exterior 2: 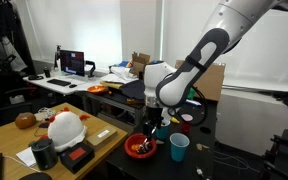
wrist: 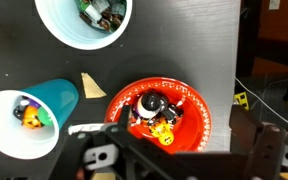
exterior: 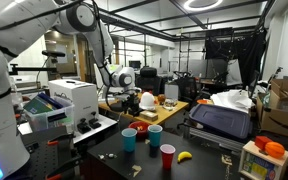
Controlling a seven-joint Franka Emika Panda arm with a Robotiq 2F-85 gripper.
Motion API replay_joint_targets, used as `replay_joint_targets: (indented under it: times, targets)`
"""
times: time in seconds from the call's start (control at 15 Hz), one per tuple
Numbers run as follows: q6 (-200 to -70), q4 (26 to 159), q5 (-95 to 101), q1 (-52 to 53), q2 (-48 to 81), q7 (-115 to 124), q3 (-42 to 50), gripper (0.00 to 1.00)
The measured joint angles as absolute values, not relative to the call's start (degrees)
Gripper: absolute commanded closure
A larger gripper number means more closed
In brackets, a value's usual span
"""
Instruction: Pour the things in the blue cup into the red cup
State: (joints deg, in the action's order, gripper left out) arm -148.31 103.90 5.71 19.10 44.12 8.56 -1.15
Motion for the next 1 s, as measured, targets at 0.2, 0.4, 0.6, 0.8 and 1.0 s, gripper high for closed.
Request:
replay_joint_targets:
  times: [0.2, 0.4, 0.6, 0.8, 1.0]
  targets:
    - [-146.31, 98.06, 5.82, 20.35, 48.78, 8.56, -1.16, 0.00]
    - [-143.29, 91.22, 5.83, 21.19, 53.58, 8.56, -1.14, 0.00]
    - [-139.88, 85.14, 5.84, 21.61, 57.18, 8.56, -1.12, 0.00]
    - [-136.49, 79.92, 5.84, 21.81, 60.26, 8.88, -1.06, 0.00]
    - [-133.38, 75.53, 5.90, 22.47, 63.41, 11.14, -0.44, 0.00]
